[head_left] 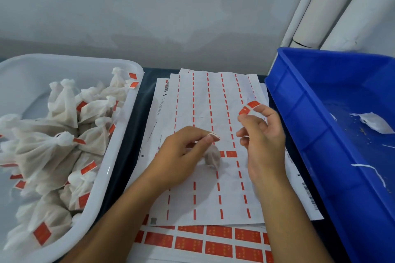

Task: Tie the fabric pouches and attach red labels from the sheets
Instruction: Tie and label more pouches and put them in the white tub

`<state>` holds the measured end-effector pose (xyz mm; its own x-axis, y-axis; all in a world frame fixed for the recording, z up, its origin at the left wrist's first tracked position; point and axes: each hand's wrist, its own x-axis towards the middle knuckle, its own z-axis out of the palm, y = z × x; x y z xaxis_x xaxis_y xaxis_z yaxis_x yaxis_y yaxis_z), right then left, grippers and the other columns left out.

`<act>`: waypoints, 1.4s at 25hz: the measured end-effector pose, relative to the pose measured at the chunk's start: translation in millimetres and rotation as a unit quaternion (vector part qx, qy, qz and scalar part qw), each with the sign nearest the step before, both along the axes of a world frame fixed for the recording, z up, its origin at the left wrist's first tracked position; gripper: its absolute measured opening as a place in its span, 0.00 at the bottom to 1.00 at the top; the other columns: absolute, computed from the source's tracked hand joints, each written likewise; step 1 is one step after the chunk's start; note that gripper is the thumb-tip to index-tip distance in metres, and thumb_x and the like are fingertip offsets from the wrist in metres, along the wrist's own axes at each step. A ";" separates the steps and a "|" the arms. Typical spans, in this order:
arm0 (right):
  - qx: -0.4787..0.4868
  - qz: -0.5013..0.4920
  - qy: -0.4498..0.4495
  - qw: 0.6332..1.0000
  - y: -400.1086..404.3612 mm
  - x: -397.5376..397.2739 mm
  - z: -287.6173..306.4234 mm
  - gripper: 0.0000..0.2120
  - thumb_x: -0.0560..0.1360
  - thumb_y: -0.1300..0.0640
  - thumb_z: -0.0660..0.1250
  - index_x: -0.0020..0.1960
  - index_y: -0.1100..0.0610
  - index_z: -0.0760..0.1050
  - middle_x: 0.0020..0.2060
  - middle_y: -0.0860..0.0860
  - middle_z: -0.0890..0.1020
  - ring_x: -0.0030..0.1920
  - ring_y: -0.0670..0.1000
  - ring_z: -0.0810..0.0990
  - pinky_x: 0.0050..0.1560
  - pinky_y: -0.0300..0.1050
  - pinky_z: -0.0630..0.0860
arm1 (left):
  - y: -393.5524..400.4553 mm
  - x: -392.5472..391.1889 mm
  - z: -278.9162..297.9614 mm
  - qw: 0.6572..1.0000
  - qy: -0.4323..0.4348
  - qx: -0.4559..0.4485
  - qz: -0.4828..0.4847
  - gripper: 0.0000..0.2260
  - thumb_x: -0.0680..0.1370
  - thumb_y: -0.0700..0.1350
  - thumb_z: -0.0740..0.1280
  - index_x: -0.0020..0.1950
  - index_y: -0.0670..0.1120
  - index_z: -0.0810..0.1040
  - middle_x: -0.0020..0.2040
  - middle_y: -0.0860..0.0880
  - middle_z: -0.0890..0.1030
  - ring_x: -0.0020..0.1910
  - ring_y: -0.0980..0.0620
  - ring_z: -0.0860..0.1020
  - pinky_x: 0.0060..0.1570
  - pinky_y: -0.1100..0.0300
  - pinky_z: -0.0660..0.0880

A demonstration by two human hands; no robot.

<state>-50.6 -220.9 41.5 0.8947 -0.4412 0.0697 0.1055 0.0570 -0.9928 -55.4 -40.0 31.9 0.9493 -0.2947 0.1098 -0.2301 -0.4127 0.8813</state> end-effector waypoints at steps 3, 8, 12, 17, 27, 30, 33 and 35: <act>-0.050 0.023 0.025 0.998 6.5 -1.6 -3.6 0.07 0.79 0.50 0.71 0.55 0.41 0.77 0.45 0.40 0.85 0.41 0.44 0.85 0.36 0.33 0.79 | 4.4 -10.7 3.2 0.999 -0.002 -0.044 0.030 0.12 0.79 0.60 0.63 0.58 0.63 0.82 0.54 0.66 0.83 0.56 0.65 0.80 0.56 0.70 0.77; -0.064 0.034 0.042 0.997 12.7 -2.4 -4.1 0.04 0.82 0.48 0.67 0.55 0.42 0.79 0.49 0.37 0.85 0.43 0.45 0.86 0.37 0.35 0.80 | 12.5 -14.3 1.9 0.993 0.006 -0.111 0.036 0.14 0.77 0.53 0.72 0.59 0.64 0.72 0.44 0.59 0.87 0.49 0.58 0.85 0.58 0.57 0.79; -0.074 0.049 0.043 0.995 14.9 -3.1 -2.5 0.04 0.82 0.48 0.67 0.55 0.43 0.80 0.47 0.37 0.86 0.43 0.47 0.87 0.38 0.38 0.82 | 12.2 -13.6 0.5 0.990 -0.023 -0.132 0.041 0.06 0.80 0.48 0.71 0.51 0.57 0.75 0.48 0.58 0.87 0.47 0.54 0.86 0.50 0.57 0.84; -0.060 0.061 0.028 0.996 14.1 -3.9 -2.9 0.08 0.81 0.51 0.69 0.59 0.45 0.74 0.44 0.42 0.86 0.38 0.47 0.86 0.37 0.35 0.80 | 12.7 -11.4 -0.6 0.991 -0.030 -0.121 0.055 0.08 0.82 0.45 0.68 0.57 0.57 0.82 0.53 0.63 0.84 0.45 0.56 0.86 0.43 0.64 0.83; -0.154 0.310 -0.060 0.936 10.3 -15.3 0.6 0.08 0.76 0.61 0.68 0.49 0.52 0.70 0.35 0.52 0.78 0.32 0.50 0.76 0.33 0.41 0.77 | 21.1 -8.6 -1.5 0.988 0.033 -0.151 0.016 0.19 0.77 0.40 0.72 0.65 0.57 0.82 0.59 0.60 0.84 0.44 0.45 0.85 0.48 0.55 0.85; -0.231 0.300 -0.037 0.925 7.7 -16.2 0.3 0.14 0.74 0.56 0.73 0.49 0.49 0.68 0.38 0.52 0.82 0.38 0.58 0.80 0.40 0.52 0.84 | 23.1 -9.0 -1.5 0.990 0.044 -0.130 -0.006 0.19 0.76 0.40 0.72 0.63 0.59 0.83 0.57 0.61 0.84 0.43 0.46 0.85 0.48 0.58 0.84; -0.243 0.295 -0.036 0.923 4.9 -16.6 3.4 0.18 0.72 0.50 0.75 0.45 0.47 0.65 0.39 0.49 0.86 0.36 0.60 0.79 0.40 0.52 0.83 | 23.2 -9.7 -1.8 0.991 0.051 -0.126 -0.017 0.18 0.76 0.42 0.72 0.63 0.58 0.83 0.55 0.59 0.85 0.44 0.45 0.83 0.50 0.56 0.84; -0.254 0.291 -0.031 0.922 3.5 -16.4 4.1 0.19 0.71 0.47 0.76 0.44 0.46 0.64 0.40 0.48 0.87 0.36 0.61 0.78 0.38 0.50 0.82 | 22.6 -10.1 -0.7 0.990 0.053 -0.128 -0.020 0.16 0.76 0.45 0.72 0.63 0.58 0.83 0.55 0.60 0.85 0.47 0.49 0.85 0.53 0.57 0.83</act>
<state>-67.0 -217.4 45.5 0.9569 0.2167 0.1935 0.2611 -0.3494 -0.8999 -65.5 -17.4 31.2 0.9474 -0.3084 0.0861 -0.1423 -0.1648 0.9760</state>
